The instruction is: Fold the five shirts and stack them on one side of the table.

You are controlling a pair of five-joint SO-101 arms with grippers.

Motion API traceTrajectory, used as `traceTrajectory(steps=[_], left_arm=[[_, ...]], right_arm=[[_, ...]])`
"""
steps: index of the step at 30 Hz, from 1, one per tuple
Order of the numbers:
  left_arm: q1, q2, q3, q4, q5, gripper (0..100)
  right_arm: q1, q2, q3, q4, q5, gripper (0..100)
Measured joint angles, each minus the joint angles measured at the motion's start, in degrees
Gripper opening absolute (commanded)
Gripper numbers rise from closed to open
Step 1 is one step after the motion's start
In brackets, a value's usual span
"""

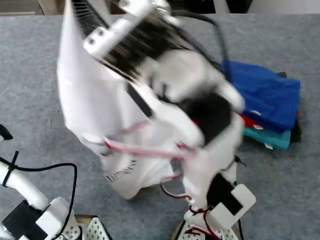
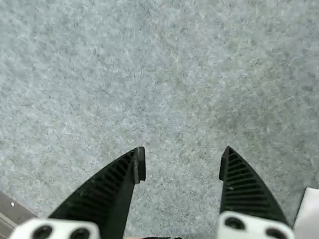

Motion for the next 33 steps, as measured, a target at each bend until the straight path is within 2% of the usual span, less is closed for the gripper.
traceTrajectory(steps=[6, 12, 16, 21, 25, 29, 33], left_arm=[[0.0, 0.0, -0.18, 0.0, 0.0, 25], [0.62, 0.0, -0.7, 1.93, -4.57, 25], [4.57, 0.0, -2.46, 6.24, -7.3, 25], [15.03, -0.09, -3.08, 8.09, -7.03, 25], [27.52, -1.67, -3.08, 8.26, -3.69, 25], [41.93, -2.11, -2.55, 8.09, 4.66, 25], [52.13, 1.23, 2.55, 0.53, 14.77, 25]], right_arm=[[0.18, 7.38, 20.84, -14.15, 5.36, 0.2], [4.75, 20.92, 23.03, -16.97, 5.71, 0.2], [8.79, 29.01, 23.03, -16.0, 5.71, 0.2], [13.54, 31.74, 23.03, -7.91, 5.71, 0.2], [16.62, 31.74, 23.03, 2.2, 5.71, 0.2], [20.66, 31.74, 23.03, 7.38, 5.36, 0.2], [24.62, 31.74, 23.21, 6.59, 0.97, 0.2]])
